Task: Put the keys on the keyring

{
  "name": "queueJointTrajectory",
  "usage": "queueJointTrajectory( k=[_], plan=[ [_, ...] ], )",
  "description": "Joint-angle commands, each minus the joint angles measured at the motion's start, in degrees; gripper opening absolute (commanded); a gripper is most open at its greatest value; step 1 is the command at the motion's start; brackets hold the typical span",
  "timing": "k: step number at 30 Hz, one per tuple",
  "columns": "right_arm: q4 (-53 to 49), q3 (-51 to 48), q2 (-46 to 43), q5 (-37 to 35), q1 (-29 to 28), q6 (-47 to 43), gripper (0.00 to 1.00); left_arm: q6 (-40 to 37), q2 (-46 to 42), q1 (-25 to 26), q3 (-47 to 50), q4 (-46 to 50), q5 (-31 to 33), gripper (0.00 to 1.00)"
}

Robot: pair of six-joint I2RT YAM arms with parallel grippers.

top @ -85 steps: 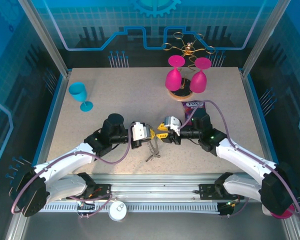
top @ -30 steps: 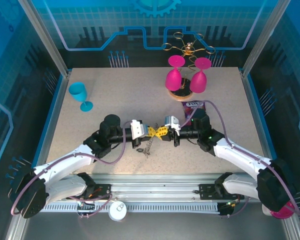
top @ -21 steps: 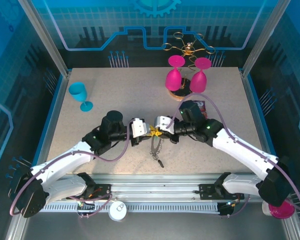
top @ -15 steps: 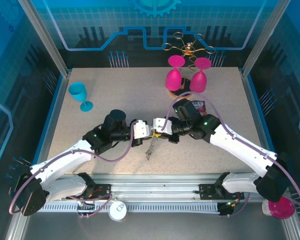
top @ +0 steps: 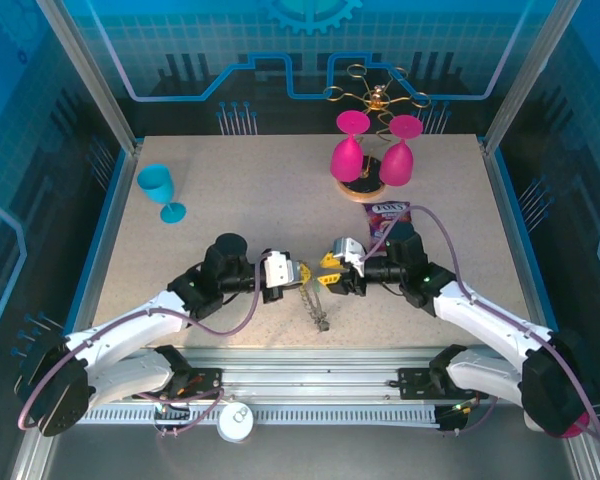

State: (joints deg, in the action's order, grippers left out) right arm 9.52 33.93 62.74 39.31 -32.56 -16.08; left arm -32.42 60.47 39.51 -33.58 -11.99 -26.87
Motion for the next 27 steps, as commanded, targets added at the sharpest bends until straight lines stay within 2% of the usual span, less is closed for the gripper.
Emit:
queueJointTrajectory(
  k=[1,5,9,11,18,23,27],
  plan=[
    [11.7,-0.9,0.8,4.5,0.2,5.9,0.39,1.8,-1.2,0.2,-0.1,-6.0,-3.4,0.00],
    [13.0,-0.9,1.8,4.2,0.2,5.9,0.36,2.9,-1.1,0.2,0.1,-7.3,-4.3,0.00],
    [13.4,-0.4,2.8,5.4,0.2,5.7,0.19,5.1,-1.1,0.1,0.5,-9.3,-5.3,0.00],
    [13.8,-0.4,3.1,6.0,0.2,6.1,0.16,6.3,-1.2,0.2,1.1,-11.2,-5.3,0.00],
    [12.8,-0.7,2.8,7.1,0.4,4.4,0.18,6.8,-1.0,0.2,1.3,-12.0,-5.6,0.00],
    [12.4,-2.0,2.0,5.1,0.8,1.7,0.25,6.2,-0.9,0.2,1.2,-11.5,-5.5,0.00],
    [14.2,-2.5,2.0,6.6,0.7,1.8,0.26,6.4,-0.6,0.0,1.2,-11.5,-5.7,0.00]
  ],
)
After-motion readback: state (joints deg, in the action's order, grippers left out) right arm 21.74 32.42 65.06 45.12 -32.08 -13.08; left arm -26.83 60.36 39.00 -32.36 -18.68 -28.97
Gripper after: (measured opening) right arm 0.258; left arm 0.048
